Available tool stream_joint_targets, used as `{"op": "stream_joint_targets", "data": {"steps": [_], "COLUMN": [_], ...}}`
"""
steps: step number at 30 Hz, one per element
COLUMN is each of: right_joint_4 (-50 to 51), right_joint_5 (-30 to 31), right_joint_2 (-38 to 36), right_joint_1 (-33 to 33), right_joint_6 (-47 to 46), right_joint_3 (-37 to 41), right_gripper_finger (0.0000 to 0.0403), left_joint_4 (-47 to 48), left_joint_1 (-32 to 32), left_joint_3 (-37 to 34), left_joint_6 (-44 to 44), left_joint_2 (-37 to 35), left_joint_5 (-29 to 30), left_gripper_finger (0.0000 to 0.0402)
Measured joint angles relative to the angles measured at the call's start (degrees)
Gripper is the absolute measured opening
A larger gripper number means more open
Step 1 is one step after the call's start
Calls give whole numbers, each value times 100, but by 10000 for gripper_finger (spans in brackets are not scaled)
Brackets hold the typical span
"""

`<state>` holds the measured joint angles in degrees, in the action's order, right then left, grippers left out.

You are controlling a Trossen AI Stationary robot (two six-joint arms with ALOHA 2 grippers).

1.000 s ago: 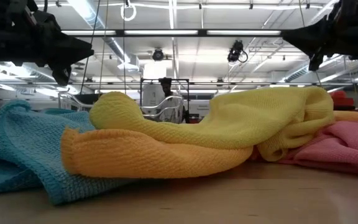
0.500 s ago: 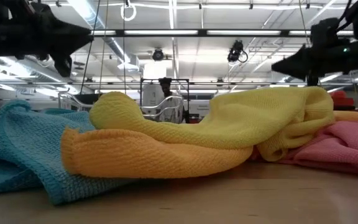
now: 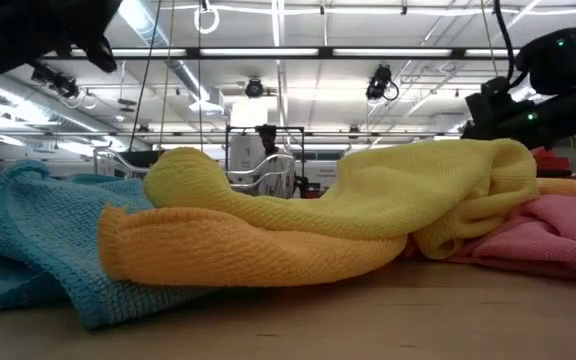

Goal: Fold microfiber towels
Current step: Fold the yellow microfiber cloth

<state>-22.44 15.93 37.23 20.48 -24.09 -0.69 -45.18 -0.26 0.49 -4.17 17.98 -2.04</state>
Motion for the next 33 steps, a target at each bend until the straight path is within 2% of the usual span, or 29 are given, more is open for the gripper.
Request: {"op": "stream_joint_targets", "data": {"steps": [3, 7, 10, 13, 15, 17, 21, 26, 33], "right_joint_4": [-11, 136, 441, 948, 1195, 1354, 1399, 1405, 1484], "right_joint_5": [-565, -1621, -2086, -2112, -2114, -2114, -2114, -1930, -1675], "right_joint_2": [160, 470, 822, 1289, 1651, 2011, 2626, 3174, 3801], "right_joint_1": [95, 43, -138, -454, -703, -955, -1432, -1975, -2536], "right_joint_6": [-164, 295, 531, 682, 807, 951, 1226, 1417, 1644], "right_joint_3": [-257, -801, -1323, -1848, -2169, -2422, -2775, -3067, -3579], "right_gripper_finger": [37, 37, 37, 37, 37, 37, 39, 58, 122], "left_joint_4": [-247, -492, -707, -719, -641, -388, 7, 383, 625], "left_joint_1": [3, 3, 3, 3, 5, -1, -141, -436, -641], "left_joint_3": [0, -1, -2, 0, 0, 0, 0, 0, 193], "left_joint_6": [-108, -245, -406, -813, -973, -1026, -888, -910, -1130], "left_joint_2": [0, 0, 0, 2, 0, 0, 0, 2, 33], "left_joint_5": [3, 7, 321, 910, 1053, 940, 182, 169, 258], "left_gripper_finger": [53, 45, 39, 34, 31, 29, 29, 22, 16]}}
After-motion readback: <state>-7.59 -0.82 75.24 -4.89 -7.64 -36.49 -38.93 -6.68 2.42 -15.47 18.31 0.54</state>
